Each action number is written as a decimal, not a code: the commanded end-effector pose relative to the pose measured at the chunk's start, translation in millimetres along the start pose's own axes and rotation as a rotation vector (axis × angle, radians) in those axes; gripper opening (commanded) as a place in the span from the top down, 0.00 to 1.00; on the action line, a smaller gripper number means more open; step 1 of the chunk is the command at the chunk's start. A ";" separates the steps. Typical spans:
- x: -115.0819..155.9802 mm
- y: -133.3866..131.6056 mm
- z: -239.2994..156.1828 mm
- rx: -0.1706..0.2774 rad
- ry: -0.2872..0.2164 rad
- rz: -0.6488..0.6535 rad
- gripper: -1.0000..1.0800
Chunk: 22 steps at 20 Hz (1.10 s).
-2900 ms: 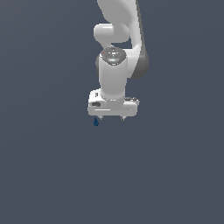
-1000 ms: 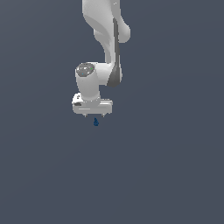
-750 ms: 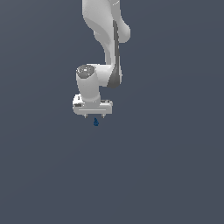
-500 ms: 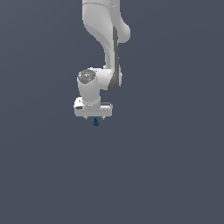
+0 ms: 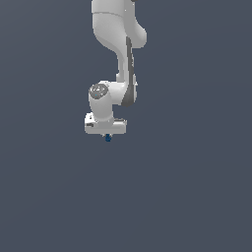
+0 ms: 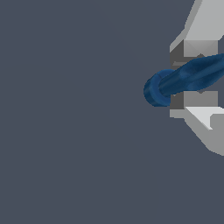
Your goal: Pick up the object and move it to a goal position.
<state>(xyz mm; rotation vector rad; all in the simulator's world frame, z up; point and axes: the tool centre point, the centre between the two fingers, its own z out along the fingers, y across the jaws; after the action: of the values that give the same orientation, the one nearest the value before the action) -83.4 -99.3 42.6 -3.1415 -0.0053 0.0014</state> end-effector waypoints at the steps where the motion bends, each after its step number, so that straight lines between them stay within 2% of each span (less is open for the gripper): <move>1: 0.3 0.0 0.2 0.000 0.001 0.000 1.00; 13: 1.8 -3.5 -7.3 0.000 0.001 0.000 1.00; 22: 12.7 -27.5 -56.0 -0.001 0.001 0.000 1.00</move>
<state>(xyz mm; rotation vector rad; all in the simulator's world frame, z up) -73.2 -77.2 87.6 -3.1418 -0.0047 0.0017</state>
